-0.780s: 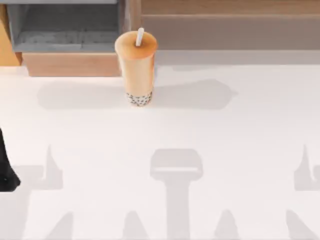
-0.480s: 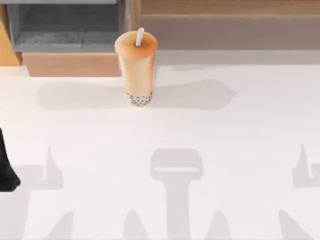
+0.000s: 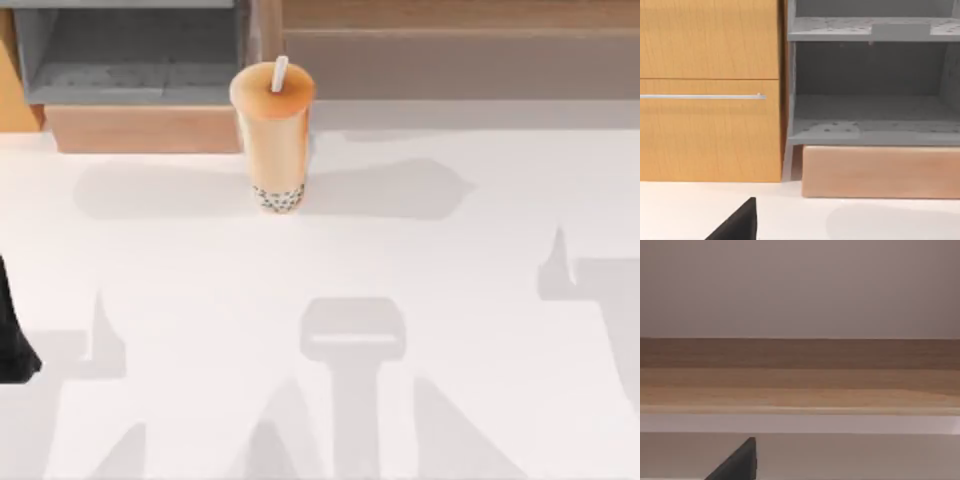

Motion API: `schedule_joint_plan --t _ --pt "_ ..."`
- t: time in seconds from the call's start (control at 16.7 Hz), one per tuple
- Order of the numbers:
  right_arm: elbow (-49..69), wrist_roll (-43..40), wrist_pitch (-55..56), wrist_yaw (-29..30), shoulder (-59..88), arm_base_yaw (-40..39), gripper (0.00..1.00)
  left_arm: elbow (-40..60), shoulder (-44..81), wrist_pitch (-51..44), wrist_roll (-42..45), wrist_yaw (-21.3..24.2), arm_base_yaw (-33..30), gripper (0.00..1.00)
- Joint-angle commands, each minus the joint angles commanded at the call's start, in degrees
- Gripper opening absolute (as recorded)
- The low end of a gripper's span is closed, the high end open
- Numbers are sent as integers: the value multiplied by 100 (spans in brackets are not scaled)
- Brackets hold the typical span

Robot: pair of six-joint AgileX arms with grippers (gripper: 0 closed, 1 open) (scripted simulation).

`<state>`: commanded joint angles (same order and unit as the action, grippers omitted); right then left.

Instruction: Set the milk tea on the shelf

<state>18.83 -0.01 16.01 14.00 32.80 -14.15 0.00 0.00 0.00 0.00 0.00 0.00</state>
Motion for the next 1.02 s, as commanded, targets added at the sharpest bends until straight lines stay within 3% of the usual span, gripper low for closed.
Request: schedule_joint_plan --t 1.02 --pt "4869 29 4189 4025 9298 -3794 100 0 0 0 0 0 0 100"
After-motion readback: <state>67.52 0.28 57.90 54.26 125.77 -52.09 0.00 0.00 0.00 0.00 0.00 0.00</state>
